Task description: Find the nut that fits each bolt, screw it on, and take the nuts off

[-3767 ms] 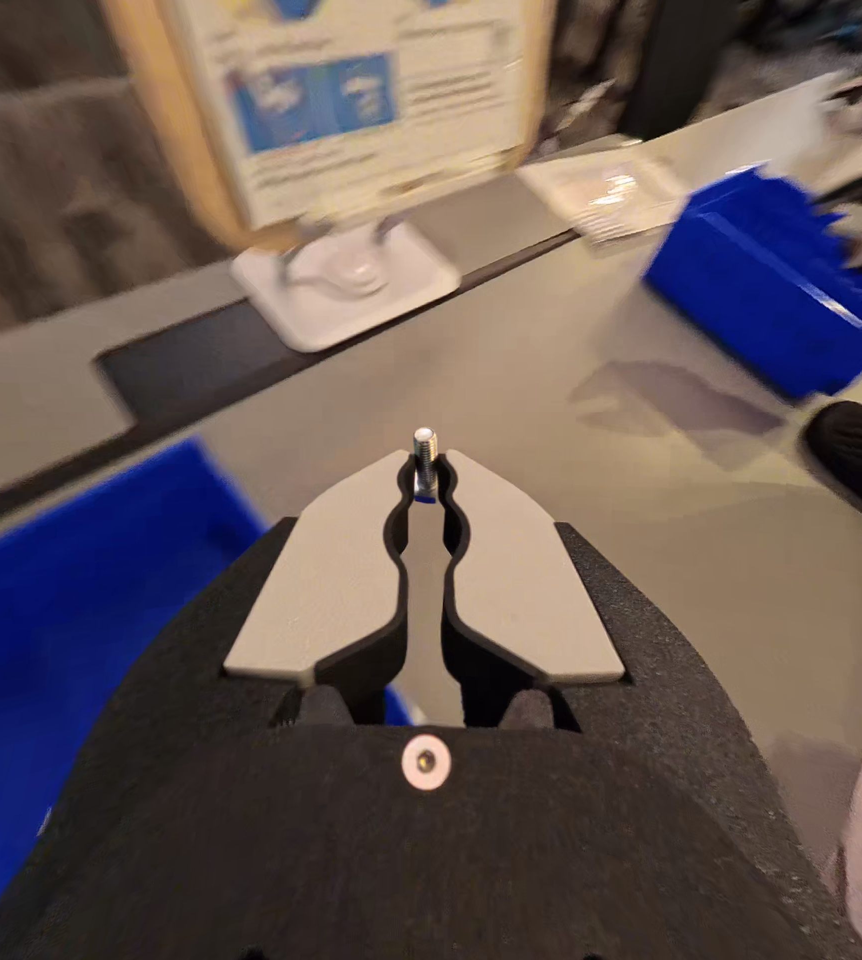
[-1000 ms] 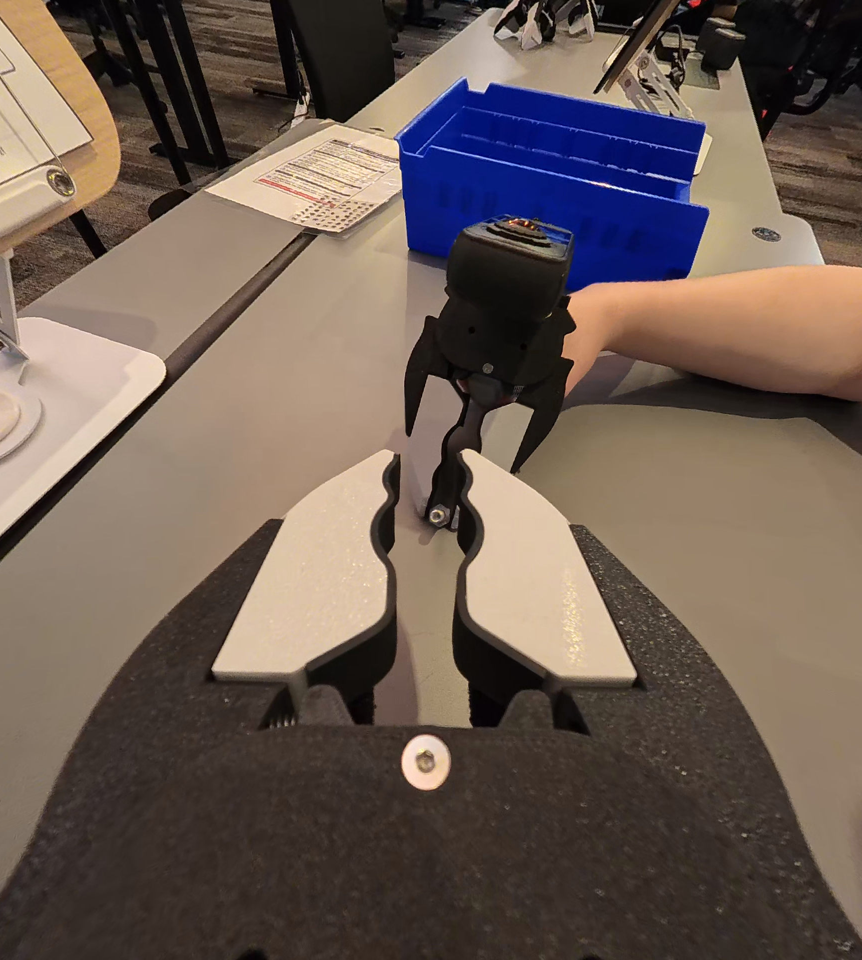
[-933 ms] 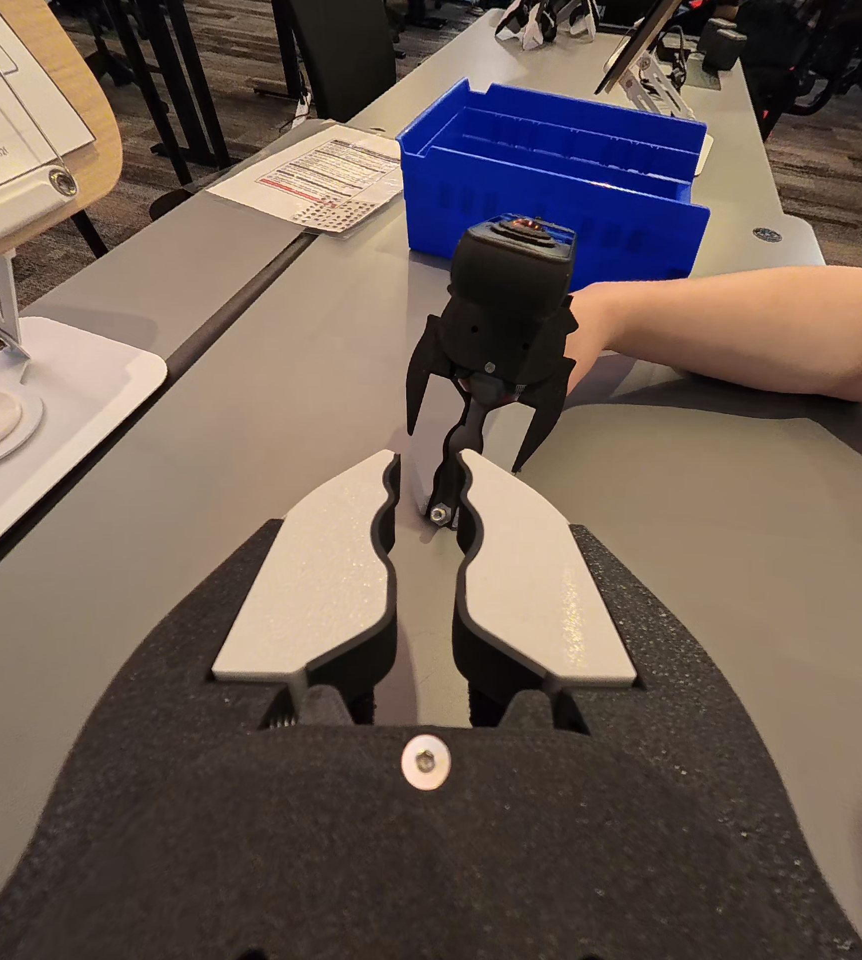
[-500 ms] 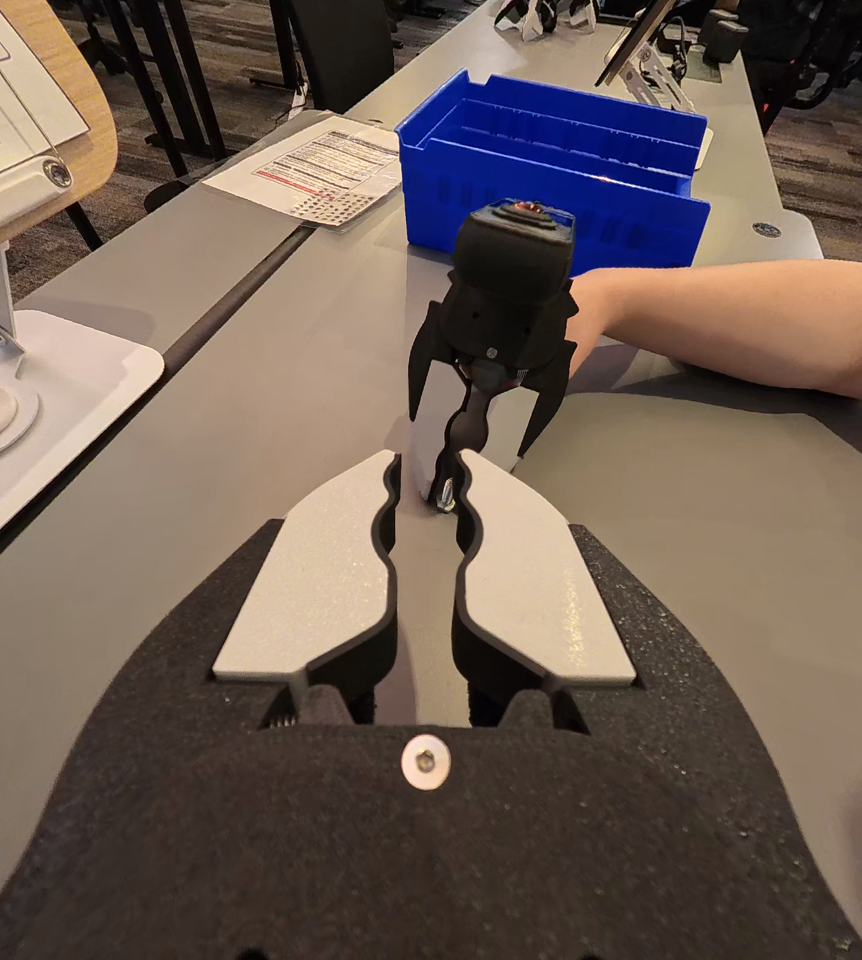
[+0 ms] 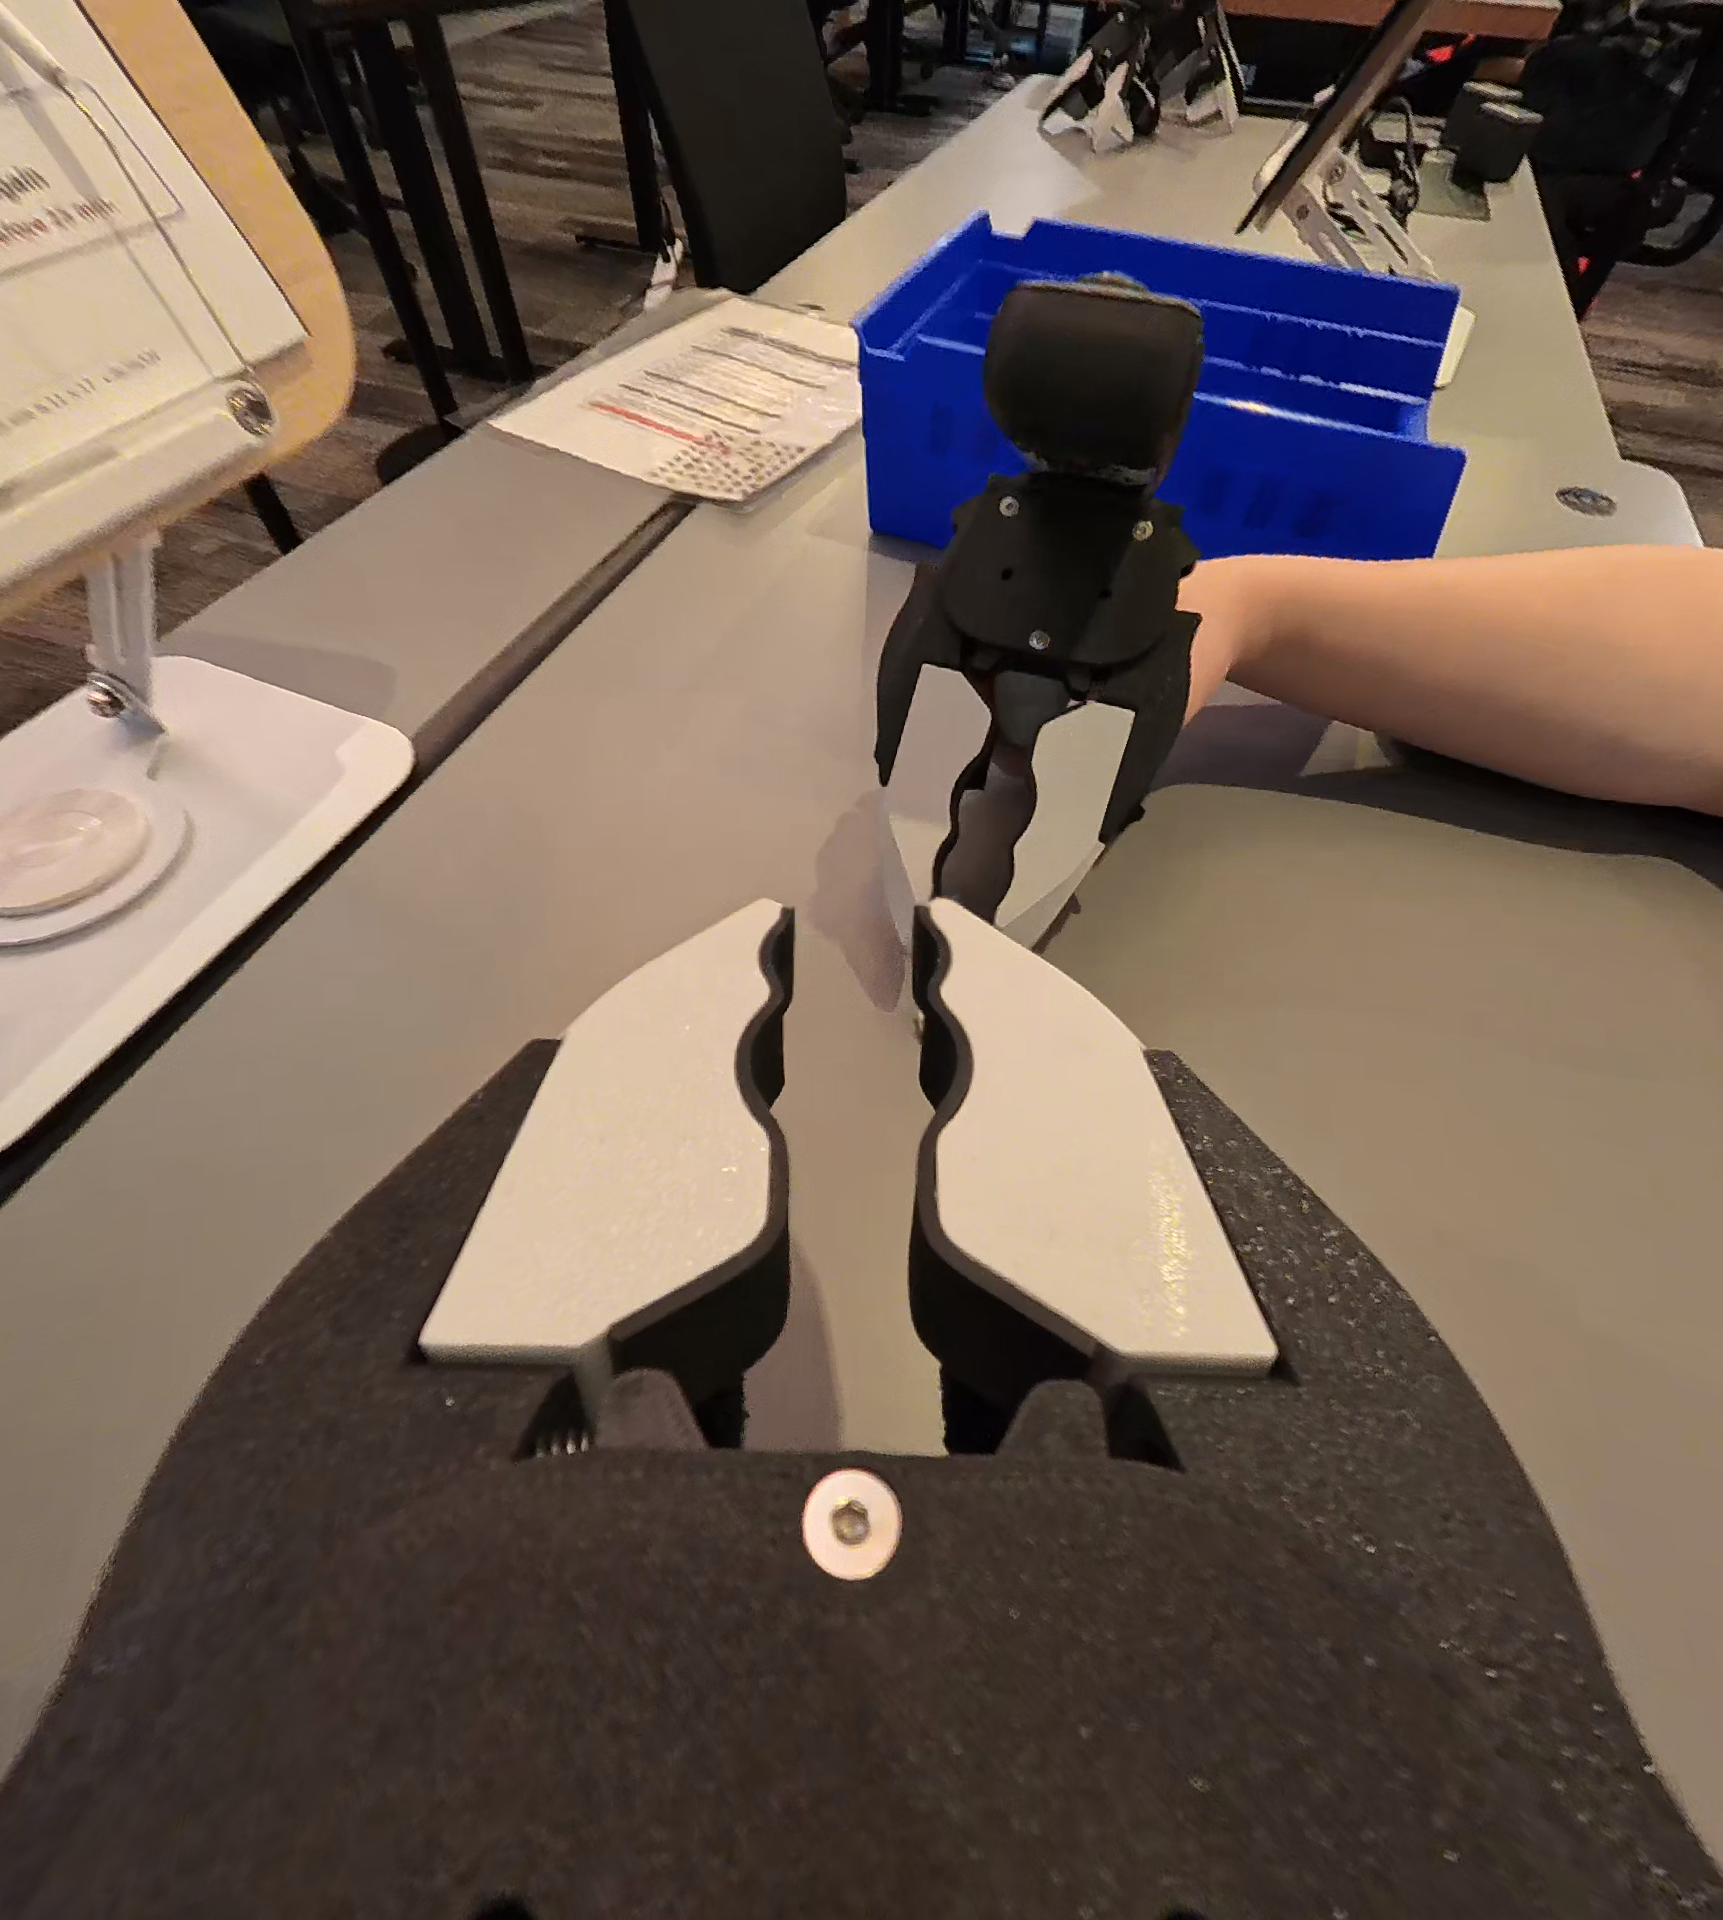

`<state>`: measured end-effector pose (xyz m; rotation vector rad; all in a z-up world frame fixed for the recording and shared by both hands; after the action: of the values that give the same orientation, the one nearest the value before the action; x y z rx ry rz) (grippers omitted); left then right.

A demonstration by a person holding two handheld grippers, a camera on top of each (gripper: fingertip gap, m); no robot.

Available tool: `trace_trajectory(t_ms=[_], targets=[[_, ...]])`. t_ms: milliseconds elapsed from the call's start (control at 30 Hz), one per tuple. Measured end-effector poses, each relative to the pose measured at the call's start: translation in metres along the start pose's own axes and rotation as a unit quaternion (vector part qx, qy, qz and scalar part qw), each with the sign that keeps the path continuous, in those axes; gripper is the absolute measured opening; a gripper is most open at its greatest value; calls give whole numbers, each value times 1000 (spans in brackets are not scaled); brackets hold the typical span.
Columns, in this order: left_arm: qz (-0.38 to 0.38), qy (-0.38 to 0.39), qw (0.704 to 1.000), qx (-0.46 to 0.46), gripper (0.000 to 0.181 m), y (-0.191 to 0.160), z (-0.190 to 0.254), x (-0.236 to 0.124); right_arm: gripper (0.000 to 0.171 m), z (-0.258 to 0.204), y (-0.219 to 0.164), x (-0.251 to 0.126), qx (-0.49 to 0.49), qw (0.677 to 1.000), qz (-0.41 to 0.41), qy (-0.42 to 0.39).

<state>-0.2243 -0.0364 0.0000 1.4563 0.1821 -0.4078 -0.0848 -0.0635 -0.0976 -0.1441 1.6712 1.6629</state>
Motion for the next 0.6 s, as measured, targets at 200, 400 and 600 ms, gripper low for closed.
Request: trace_trajectory(t_ms=[200,400,600], targets=[[41,65,996,37,27,24,-1,-38,20,6,7,-12,18,999,35,1],[21,224,973,55,21,46,-3,-135,20,16,7,-23,35,998,50,-17],[-158,497,841,143,0,22,23,-265,20,20,5,-26,40,998,47,-22]])
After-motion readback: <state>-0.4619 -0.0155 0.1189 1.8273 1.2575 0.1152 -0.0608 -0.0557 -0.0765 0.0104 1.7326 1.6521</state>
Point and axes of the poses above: each gripper's, where its closed fingertips meet, x out along the fingers, y out of its top, z = x × y across the jaws, the point moved 5 cm from there along -x, back along the fingers, and after that the axes turned 15 degrees about -y, right-handed, at the moved point
